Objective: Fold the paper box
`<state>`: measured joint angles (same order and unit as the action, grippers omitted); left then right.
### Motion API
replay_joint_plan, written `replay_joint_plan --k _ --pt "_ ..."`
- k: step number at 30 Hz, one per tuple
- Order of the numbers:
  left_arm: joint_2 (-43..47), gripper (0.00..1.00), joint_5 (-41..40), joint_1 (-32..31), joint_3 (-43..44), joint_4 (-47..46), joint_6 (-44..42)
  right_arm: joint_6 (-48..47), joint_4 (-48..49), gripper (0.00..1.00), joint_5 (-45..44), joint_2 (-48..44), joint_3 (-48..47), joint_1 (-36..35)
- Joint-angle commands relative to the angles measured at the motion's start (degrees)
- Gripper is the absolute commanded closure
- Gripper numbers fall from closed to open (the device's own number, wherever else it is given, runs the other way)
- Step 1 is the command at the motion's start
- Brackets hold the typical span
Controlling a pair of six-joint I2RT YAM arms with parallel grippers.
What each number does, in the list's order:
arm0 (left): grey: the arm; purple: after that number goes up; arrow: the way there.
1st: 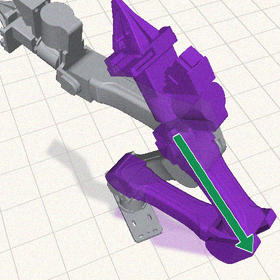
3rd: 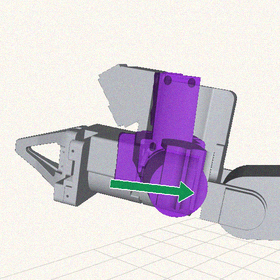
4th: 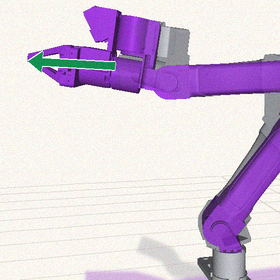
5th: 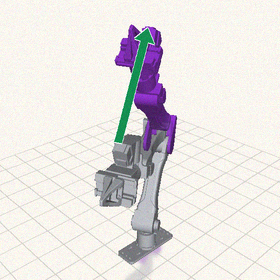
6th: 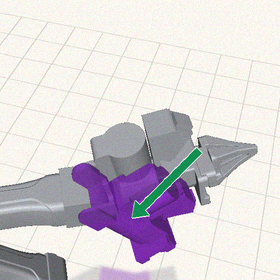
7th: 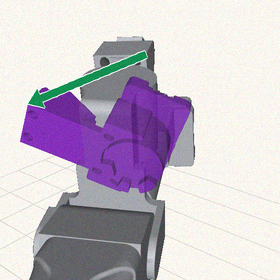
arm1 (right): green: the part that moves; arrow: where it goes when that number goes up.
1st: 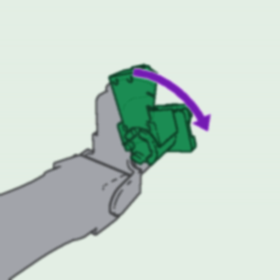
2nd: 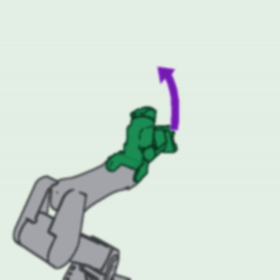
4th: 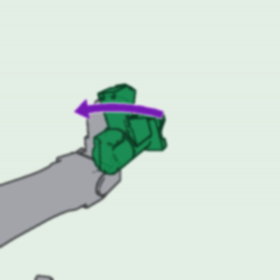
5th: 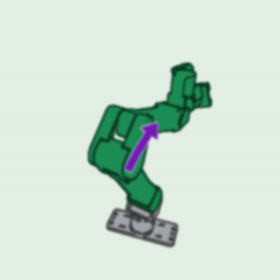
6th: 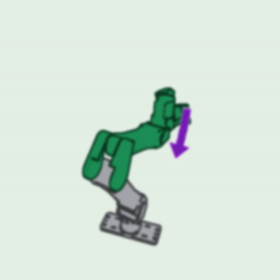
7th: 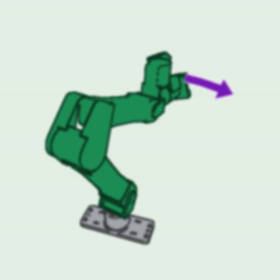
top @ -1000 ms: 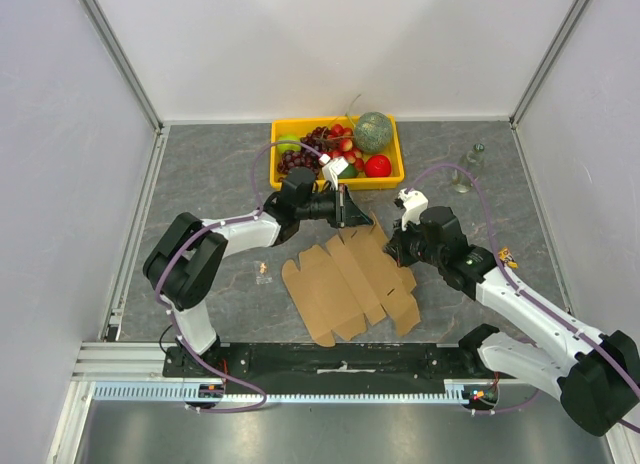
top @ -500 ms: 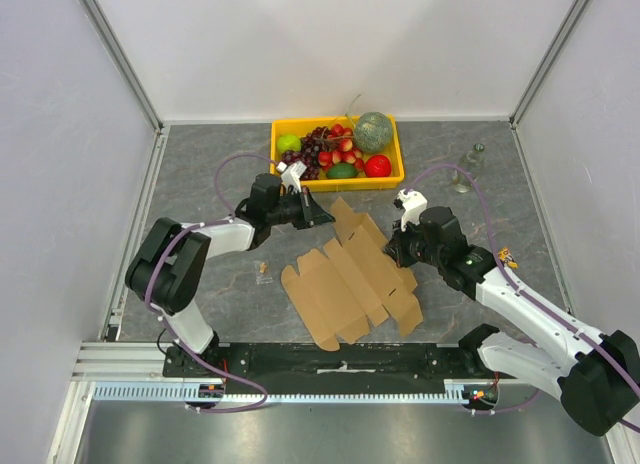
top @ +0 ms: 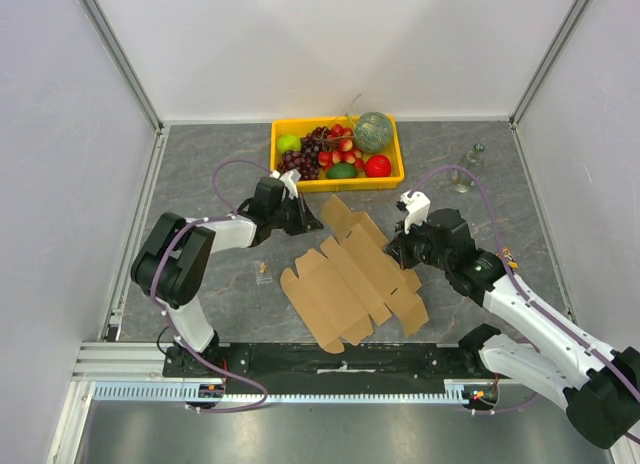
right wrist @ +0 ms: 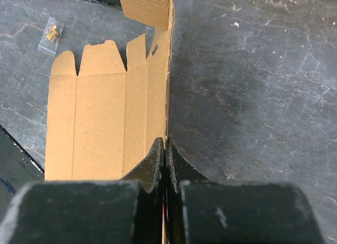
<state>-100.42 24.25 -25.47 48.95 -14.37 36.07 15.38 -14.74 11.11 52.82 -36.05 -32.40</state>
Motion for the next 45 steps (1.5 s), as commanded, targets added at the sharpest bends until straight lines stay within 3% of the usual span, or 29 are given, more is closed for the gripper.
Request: replay_joint_plan --k 1,7,20,45 --pt "-1.8 0.98 -3.1 1.0 1.8 2.4 -3.0 -1.9 0.9 1.00 1.5 -2.9 -2.6 0.0" --pt "-4.2 0.98 -1.1 1.2 2.6 1.3 -2.9 -1.9 1.1 1.00 3.0 -3.4 -2.6 0.0" --pt "-3.5 0.98 12.5 1.0 -0.9 -10.6 -0.8 -0.4 1.7 1.00 0.5 -2.4 -3.0 0.0" --pt "0.1 0.98 19.0 -3.6 -5.1 -17.2 1.5 1.9 2.8 1.00 -4.1 -0.2 -2.5 0.0"
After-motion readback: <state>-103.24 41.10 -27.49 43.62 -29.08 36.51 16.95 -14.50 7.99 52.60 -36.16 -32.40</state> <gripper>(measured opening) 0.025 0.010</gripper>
